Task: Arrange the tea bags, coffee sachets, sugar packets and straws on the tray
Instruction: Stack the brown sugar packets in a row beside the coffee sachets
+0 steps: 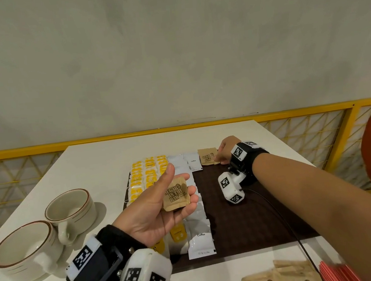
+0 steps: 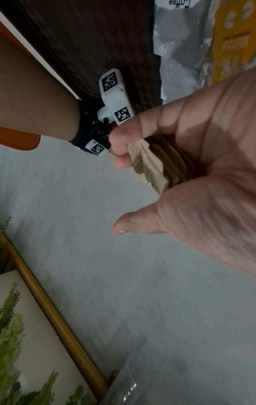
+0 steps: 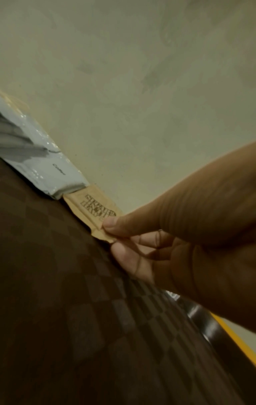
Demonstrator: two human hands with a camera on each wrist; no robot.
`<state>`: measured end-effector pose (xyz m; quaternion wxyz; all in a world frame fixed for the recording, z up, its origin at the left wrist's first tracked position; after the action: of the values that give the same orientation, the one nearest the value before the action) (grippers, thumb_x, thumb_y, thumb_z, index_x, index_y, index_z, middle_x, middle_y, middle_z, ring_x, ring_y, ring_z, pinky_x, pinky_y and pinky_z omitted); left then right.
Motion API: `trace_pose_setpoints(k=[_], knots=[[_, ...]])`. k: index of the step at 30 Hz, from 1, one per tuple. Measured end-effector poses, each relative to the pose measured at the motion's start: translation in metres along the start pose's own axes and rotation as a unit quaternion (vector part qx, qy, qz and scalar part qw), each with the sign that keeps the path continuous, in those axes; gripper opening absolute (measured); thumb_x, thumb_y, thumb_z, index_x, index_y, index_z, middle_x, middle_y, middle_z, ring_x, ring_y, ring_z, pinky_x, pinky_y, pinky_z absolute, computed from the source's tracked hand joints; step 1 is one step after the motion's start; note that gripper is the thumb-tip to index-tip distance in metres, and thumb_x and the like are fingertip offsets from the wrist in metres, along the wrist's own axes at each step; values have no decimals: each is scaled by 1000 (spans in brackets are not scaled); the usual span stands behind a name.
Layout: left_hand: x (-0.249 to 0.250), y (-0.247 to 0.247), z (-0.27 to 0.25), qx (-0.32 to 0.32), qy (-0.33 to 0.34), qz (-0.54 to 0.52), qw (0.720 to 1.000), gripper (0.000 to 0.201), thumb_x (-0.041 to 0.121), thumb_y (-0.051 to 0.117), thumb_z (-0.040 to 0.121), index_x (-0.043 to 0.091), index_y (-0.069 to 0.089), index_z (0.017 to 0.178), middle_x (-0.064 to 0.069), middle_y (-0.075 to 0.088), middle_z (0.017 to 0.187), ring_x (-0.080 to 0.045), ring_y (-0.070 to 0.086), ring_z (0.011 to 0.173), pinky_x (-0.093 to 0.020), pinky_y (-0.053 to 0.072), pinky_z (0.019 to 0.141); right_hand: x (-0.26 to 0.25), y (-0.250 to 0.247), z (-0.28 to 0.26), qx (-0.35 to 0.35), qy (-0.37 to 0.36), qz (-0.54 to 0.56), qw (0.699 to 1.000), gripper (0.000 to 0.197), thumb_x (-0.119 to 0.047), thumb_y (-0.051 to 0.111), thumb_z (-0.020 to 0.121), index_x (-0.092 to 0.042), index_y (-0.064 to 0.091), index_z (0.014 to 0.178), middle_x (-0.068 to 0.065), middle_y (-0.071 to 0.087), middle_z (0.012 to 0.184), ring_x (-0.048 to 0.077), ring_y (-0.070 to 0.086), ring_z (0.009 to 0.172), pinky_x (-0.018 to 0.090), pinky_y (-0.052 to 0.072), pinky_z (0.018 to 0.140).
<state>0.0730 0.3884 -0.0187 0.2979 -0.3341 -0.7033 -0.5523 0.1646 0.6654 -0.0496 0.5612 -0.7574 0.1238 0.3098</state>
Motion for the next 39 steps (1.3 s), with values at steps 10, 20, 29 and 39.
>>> trace_pose_setpoints(k=[10,20,29,39], knots=[[-4,-4,2,21,-12,-7,1000,78,60,56,60,5,59,114,-18,71,87,-23,69,65,-30,58,62,-75,-30,-86,20,-192,107,975,21,-29,75,82,-11,64,81,-5,59,71,7,53,63,18,43,58],[-20,8,0,9,-51,-13,999,85,74,44,62,3,65,104,-20,67,89,-23,67,70,-27,58,60,-125,13,-224,-95,-371,8,924,26,-18,79,77,-21,71,101,-10,65,89,6,59,77,29,54,73],[-20,7,-4,30,-57,-21,998,79,70,45,75,0,62,107,-24,68,102,-32,70,86,-35,59,71,-118,15,-231,-102,-366,-7,925,20,-20,78,78,-21,64,92,-6,65,90,1,58,72,20,49,68],[-10,-6,8,54,-10,-2,998,18,12,51,96,4,64,104,-14,69,83,-21,69,71,-32,60,61,-95,-1,-214,-126,-284,227,923,8,-7,68,85,-9,64,92,8,65,92,17,64,85,32,55,81]])
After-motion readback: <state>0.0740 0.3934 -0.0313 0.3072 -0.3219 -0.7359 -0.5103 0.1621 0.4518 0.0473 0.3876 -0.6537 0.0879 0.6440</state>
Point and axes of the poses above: each hand's wrist, its own z-axis towards the middle knuckle, its own y-axis out of the palm, x = y × z, the point moved 10 cm from there along z, towards the middle knuckle
